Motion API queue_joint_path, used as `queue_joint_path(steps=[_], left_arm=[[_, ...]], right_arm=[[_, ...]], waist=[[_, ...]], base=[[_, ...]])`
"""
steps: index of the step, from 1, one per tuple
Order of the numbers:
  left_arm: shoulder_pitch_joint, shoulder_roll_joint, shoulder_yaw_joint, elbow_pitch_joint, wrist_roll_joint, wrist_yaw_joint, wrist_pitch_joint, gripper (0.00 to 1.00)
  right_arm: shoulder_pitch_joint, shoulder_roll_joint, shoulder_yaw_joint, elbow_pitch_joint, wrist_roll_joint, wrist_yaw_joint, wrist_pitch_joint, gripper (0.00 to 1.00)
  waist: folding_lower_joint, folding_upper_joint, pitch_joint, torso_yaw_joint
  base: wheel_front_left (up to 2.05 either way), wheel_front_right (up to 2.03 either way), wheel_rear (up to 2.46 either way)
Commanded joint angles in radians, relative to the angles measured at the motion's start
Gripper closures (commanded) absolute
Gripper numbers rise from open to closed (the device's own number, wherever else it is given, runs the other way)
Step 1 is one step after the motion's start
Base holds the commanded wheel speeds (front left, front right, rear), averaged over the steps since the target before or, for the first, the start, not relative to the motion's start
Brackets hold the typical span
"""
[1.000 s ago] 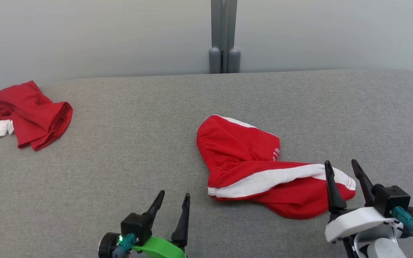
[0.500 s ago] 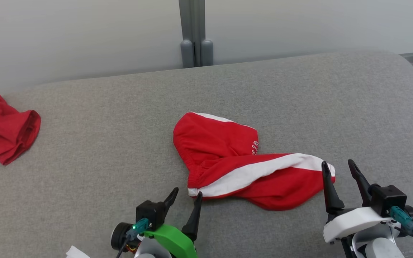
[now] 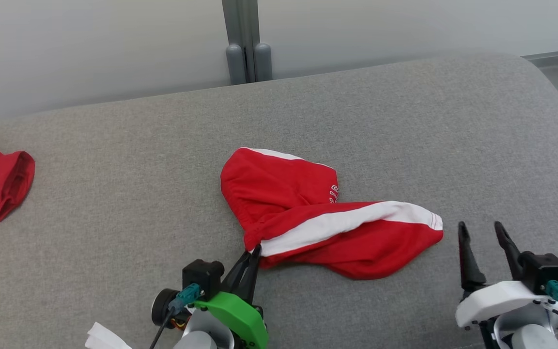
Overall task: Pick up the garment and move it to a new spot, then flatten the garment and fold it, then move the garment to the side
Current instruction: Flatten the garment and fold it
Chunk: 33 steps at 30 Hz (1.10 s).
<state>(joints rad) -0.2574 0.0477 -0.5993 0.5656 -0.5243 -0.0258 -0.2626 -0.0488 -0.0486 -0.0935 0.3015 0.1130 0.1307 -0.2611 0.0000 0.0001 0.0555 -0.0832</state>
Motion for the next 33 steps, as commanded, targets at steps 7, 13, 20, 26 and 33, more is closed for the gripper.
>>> queue_joint_path(steps=[7, 13, 20, 26, 33], left_arm=[[0.028, 0.005, 0.033, -0.029, 0.028, 0.002, -0.003, 1.0], [0.041, 0.005, 0.046, -0.045, 0.045, -0.006, -0.003, 1.0], [0.02, 0.005, 0.034, -0.067, 0.049, -0.008, -0.003, 1.0], [0.002, 0.005, 0.025, -0.08, 0.049, -0.004, -0.003, 1.0], [0.0, 0.005, 0.031, -0.084, 0.049, 0.0, -0.003, 1.0]], right_arm=[[-0.069, -0.002, -0.094, 0.097, -0.046, 0.0, 0.089, 0.0], [-0.173, -0.003, -0.07, 0.195, -0.092, 0.0, 0.195, 0.0], [-0.306, -0.017, -0.034, 0.355, -0.148, 0.0, 0.296, 0.0], [-0.391, -0.037, 0.004, 0.502, -0.167, 0.0, 0.357, 0.0], [-0.438, -0.049, 0.048, 0.591, -0.169, 0.0, 0.362, 0.84]], waist=[[0.0, -0.0001, 0.002, 0.028], [0.0, -0.0001, 0.014, 0.047], [0.0, -0.0001, 0.04, 0.069], [0.0, -0.0001, 0.062, 0.089], [0.0, -0.0001, 0.066, 0.091]], base=[[0.0, 0.0, 0.0], [0.0, 0.0, 0.0], [0.0, 0.0, 0.0], [0.0, 0.0, 0.0], [0.0, 0.0, 0.0]])
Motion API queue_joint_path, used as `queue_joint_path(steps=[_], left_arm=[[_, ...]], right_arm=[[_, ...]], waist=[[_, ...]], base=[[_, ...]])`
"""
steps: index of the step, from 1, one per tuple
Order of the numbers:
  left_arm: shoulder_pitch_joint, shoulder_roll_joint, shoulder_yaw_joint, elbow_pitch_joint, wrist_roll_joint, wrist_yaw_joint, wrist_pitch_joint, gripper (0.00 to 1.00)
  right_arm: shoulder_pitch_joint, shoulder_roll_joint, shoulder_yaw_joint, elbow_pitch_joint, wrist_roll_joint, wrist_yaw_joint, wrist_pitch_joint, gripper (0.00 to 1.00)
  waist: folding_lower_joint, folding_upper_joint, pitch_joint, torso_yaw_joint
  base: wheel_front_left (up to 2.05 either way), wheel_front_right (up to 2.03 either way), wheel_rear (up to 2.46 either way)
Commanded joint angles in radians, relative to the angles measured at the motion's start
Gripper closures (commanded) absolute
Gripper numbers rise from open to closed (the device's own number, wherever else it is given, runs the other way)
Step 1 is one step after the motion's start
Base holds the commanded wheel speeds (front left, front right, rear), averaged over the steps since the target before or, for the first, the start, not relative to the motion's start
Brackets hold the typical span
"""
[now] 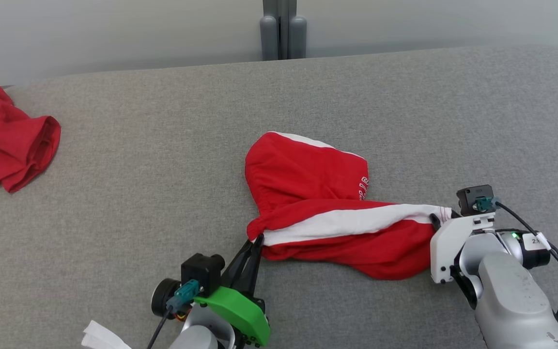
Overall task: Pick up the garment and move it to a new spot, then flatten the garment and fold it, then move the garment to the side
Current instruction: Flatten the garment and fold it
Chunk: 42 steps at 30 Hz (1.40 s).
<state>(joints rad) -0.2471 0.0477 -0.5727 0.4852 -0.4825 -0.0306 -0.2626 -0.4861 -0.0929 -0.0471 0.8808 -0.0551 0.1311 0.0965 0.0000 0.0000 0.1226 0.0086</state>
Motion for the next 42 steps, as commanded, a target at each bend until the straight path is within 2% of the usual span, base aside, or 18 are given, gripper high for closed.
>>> queue_joint_path(steps=[1, 6, 14, 18, 23, 29, 32, 36, 39, 42], left_arm=[[-0.009, 0.005, 0.006, -0.005, 0.008, 0.005, -0.003, 1.0], [-0.016, 0.005, 0.01, -0.004, 0.0, 0.002, -0.003, 1.0], [-0.077, 0.009, 0.052, -0.024, -0.006, -0.018, -0.003, 1.0], [-0.126, 0.015, 0.084, -0.058, -0.027, -0.034, -0.003, 1.0], [-0.195, 0.02, 0.126, -0.147, -0.078, -0.048, 0.025, 1.0], [-0.242, 0.047, 0.176, -0.347, -0.14, -0.043, 0.091, 1.0], [-0.251, 0.074, 0.189, -0.465, -0.151, -0.027, 0.144, 1.0], [-0.266, 0.111, 0.203, -0.571, -0.16, -0.006, 0.217, 1.0], [-0.275, 0.124, 0.21, -0.571, -0.168, 0.007, 0.256, 1.0], [-0.303, 0.137, 0.211, -0.491, -0.177, 0.002, 0.282, 1.0]], right_arm=[[-0.006, -0.005, 0.007, 0.021, 0.001, -0.001, 0.004, 0.99], [-0.036, -0.008, 0.025, 0.035, 0.012, -0.001, -0.031, 1.0], [-0.069, -0.017, 0.054, -0.047, 0.06, -0.001, -0.186, 1.0], [-0.073, -0.036, 0.059, -0.149, 0.084, -0.001, -0.258, 1.0], [-0.039, -0.045, 0.037, -0.356, 0.105, -0.001, -0.296, 1.0], [0.052, -0.032, -0.011, -0.712, 0.113, -0.001, -0.254, 1.0], [0.117, -0.023, -0.034, -0.904, 0.114, -0.001, -0.196, 1.0], [0.186, -0.011, -0.053, -1.1, 0.119, -0.001, -0.109, 1.0], [0.217, -0.006, -0.061, -1.157, 0.111, -0.001, -0.054, 1.0], [0.204, 0.001, -0.051, -1.118, 0.13, -0.001, -0.025, 1.0]], waist=[[0.0, 0.0, -0.002, -0.003], [0.0, 0.0, -0.011, -0.015], [0.0, 0.0, -0.069, -0.033], [0.0, 0.0, -0.115, -0.039], [0.0, 0.0, -0.159, -0.044], [0.0, 0.0, -0.186, -0.051], [0.0, 0.0, -0.188, -0.052], [0.0, 0.0, -0.173, -0.053], [0.0, 0.0, -0.148, -0.054], [0.0, 0.0, -0.105, -0.055]], base=[[0.0, 0.0, 0.0], [0.0, 0.0, 0.0], [0.0, 0.0, 0.0], [0.0, 0.0, 0.0], [0.0, 0.0, 0.0], [0.0, 0.0, 0.0], [0.0, 0.0, 0.0], [0.0, 0.0, 0.0], [0.0, 0.0, 0.0], [0.0, 0.0, 0.0]])
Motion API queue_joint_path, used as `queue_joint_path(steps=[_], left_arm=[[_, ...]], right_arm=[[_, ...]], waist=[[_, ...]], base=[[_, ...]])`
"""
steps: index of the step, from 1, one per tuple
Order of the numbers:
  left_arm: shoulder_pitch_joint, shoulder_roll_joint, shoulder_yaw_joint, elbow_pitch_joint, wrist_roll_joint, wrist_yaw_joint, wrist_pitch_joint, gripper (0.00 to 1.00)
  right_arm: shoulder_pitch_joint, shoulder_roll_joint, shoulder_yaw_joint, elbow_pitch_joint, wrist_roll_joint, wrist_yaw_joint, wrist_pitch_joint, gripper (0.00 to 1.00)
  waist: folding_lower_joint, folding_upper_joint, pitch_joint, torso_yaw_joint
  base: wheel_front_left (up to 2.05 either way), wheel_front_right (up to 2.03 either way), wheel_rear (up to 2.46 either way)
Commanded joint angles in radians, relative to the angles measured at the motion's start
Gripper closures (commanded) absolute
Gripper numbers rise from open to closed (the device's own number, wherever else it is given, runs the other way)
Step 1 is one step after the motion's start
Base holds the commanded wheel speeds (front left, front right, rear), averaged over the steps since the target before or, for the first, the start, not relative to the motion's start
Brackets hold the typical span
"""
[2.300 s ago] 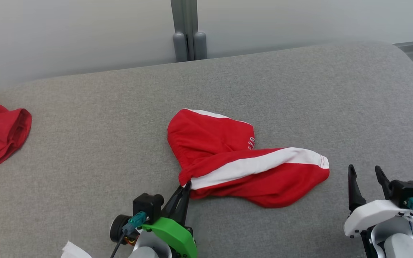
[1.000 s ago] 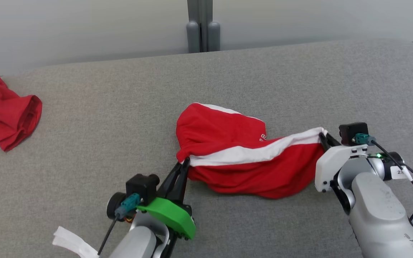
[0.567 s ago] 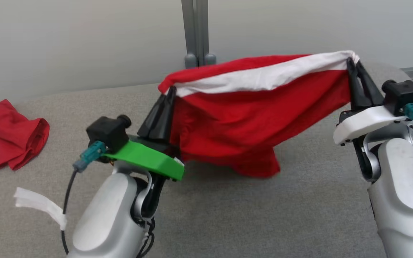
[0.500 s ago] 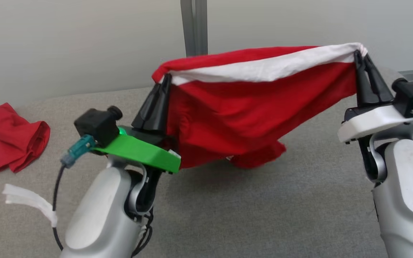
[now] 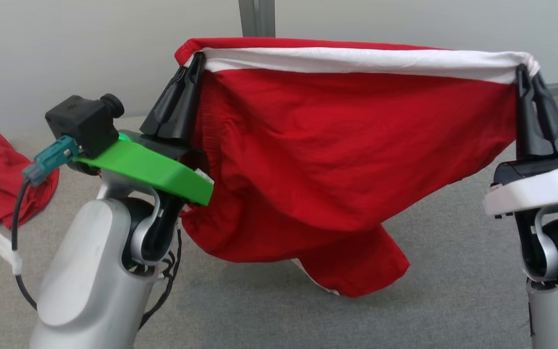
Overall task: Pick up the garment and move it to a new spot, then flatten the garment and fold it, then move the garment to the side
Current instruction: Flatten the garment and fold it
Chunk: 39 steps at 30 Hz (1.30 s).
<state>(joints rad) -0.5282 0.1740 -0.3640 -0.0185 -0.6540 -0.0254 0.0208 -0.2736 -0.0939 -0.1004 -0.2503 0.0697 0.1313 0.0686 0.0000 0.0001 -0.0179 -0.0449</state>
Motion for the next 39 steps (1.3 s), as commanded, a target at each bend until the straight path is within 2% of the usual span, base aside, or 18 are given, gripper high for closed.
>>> queue_joint_path(steps=[1, 5, 9, 14, 18, 24, 28, 32, 39], left_arm=[[-0.04, 0.012, 0.004, 0.041, -0.005, -0.006, 0.003, 1.0], [-0.152, 0.012, 0.011, 0.192, 0.012, -0.028, -0.011, 1.0], [-0.324, 0.018, 0.018, 0.327, 0.04, -0.048, -0.035, 1.0], [-0.508, 0.01, 0.028, 0.471, 0.087, -0.056, -0.129, 1.0], [-0.543, -0.007, 0.03, 0.576, 0.08, -0.069, -0.195, 1.0], [-0.439, -0.019, 0.003, 0.68, 0.057, -0.093, -0.253, 1.0], [-0.325, -0.028, -0.029, 0.672, 0.042, -0.102, -0.276, 1.0], [-0.2, -0.039, -0.042, 0.595, 0.015, -0.105, -0.286, 1.0], [0.074, -0.056, -0.013, 0.336, 0.03, -0.105, -0.286, 1.0]], right_arm=[[-0.025, -0.002, 0.004, 0.039, 0.003, -0.001, 0.008, 1.0], [-0.161, -0.007, 0.03, 0.201, -0.01, -0.001, -0.022, 1.0], [-0.393, -0.005, 0.049, 0.374, -0.052, -0.001, -0.097, 1.0], [-0.619, 0.026, 0.046, 0.536, -0.093, -0.001, -0.216, 1.0], [-0.653, 0.041, 0.065, 0.633, -0.083, -0.001, -0.284, 1.0], [-0.547, 0.043, 0.123, 0.75, -0.036, -0.001, -0.328, 1.0], [-0.452, 0.042, 0.143, 0.758, 0.002, -0.001, -0.335, 1.0], [-0.336, 0.042, 0.142, 0.654, 0.037, -0.001, -0.334, 1.0], [-0.092, 0.038, 0.088, 0.413, 0.046, -0.001, -0.334, 1.0]], waist=[[0.0, -0.0001, 0.056, -0.004], [0.0, -0.0001, 0.147, -0.02], [0.0, -0.0001, 0.22, -0.05], [0.0, -0.0001, 0.283, -0.073], [0.0, -0.0001, 0.323, -0.08], [0.0, -0.0001, 0.359, -0.074], [0.0, -0.0001, 0.359, -0.066], [0.0, -0.0001, 0.339, -0.058], [0.0, -0.0001, 0.248, -0.036]], base=[[0.0, 0.0, 0.0], [0.0, 0.0, 0.0], [0.0, 0.0, 0.0], [0.0, 0.0, 0.0], [0.0, 0.0, 0.0], [0.0, 0.0, 0.0], [0.0, 0.0, 0.0], [0.0, 0.0, 0.0], [0.0, 0.0, 0.0]])
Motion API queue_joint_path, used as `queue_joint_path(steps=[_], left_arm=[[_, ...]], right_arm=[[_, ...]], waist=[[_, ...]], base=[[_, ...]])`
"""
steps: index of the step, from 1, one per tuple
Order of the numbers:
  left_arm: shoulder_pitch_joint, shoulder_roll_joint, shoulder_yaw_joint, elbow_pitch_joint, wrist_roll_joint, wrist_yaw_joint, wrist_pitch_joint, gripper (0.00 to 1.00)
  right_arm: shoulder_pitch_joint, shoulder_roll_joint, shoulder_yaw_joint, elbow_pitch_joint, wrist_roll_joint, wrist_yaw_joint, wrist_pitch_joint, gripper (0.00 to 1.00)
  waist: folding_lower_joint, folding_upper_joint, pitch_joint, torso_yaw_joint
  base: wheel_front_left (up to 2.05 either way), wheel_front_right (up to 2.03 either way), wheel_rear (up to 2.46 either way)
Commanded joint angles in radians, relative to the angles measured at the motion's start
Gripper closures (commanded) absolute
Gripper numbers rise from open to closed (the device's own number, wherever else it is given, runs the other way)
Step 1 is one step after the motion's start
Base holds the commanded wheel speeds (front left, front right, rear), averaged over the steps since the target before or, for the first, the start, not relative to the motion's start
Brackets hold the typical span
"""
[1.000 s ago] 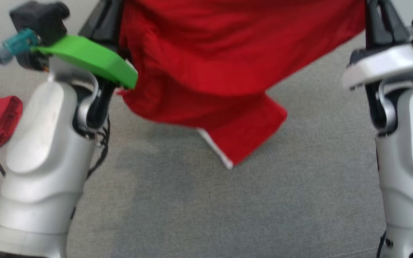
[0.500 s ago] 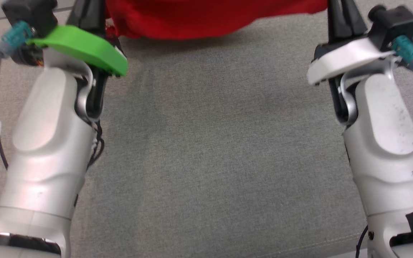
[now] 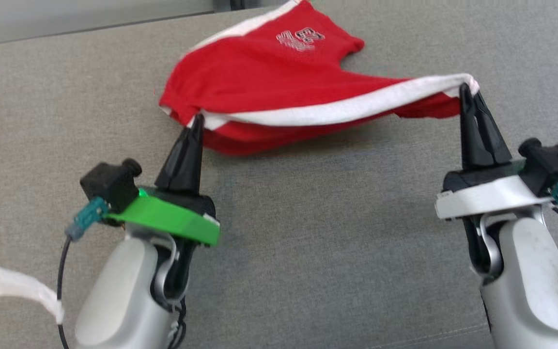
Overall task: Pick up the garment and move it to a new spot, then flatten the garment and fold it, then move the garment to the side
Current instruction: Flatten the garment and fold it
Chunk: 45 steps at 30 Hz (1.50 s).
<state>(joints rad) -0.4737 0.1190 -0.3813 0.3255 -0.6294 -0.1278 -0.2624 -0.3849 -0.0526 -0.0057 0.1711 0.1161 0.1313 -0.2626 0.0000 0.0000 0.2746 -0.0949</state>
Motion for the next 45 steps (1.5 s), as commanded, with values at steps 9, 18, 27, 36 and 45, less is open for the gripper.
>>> queue_joint_path(steps=[9, 18, 27, 36, 45], left_arm=[[0.326, -0.013, -0.011, -0.263, 0.001, 0.032, 0.005, 1.0], [0.434, -0.027, -0.048, -0.28, -0.069, 0.086, 0.107, 1.0], [0.222, -0.062, -0.052, -0.053, -0.148, 0.131, 0.136, 1.0], [-0.053, -0.066, -0.172, 0.141, -0.302, 0.211, 0.134, 1.0], [-0.195, -0.066, -0.328, 0.224, -0.465, 0.281, 0.073, 1.0]], right_arm=[[0.324, -0.001, -0.068, -0.256, -0.019, -0.001, 0.018, 1.0], [0.381, 0.001, -0.081, -0.298, -0.076, -0.001, 0.137, 1.0], [0.073, -0.109, -0.015, -0.01, -0.092, -0.001, 0.217, 1.0], [-0.27, -0.208, 0.06, 0.33, -0.093, -0.001, 0.265, 1.0], [-0.484, -0.233, 0.126, 0.607, -0.105, -0.001, 0.247, 1.0]], waist=[[0.0, 0.0, -0.16, 0.034], [0.0, 0.0, -0.13, 0.088], [0.0, 0.0, -0.024, 0.174], [0.0, 0.0, 0.083, 0.268], [0.0, 0.0, 0.13, 0.31]], base=[[0.0, 0.0, 0.0], [0.0, 0.0, 0.0], [0.0, 0.0, 0.0], [0.0, 0.0, 0.0], [0.0, 0.0, 0.0]])
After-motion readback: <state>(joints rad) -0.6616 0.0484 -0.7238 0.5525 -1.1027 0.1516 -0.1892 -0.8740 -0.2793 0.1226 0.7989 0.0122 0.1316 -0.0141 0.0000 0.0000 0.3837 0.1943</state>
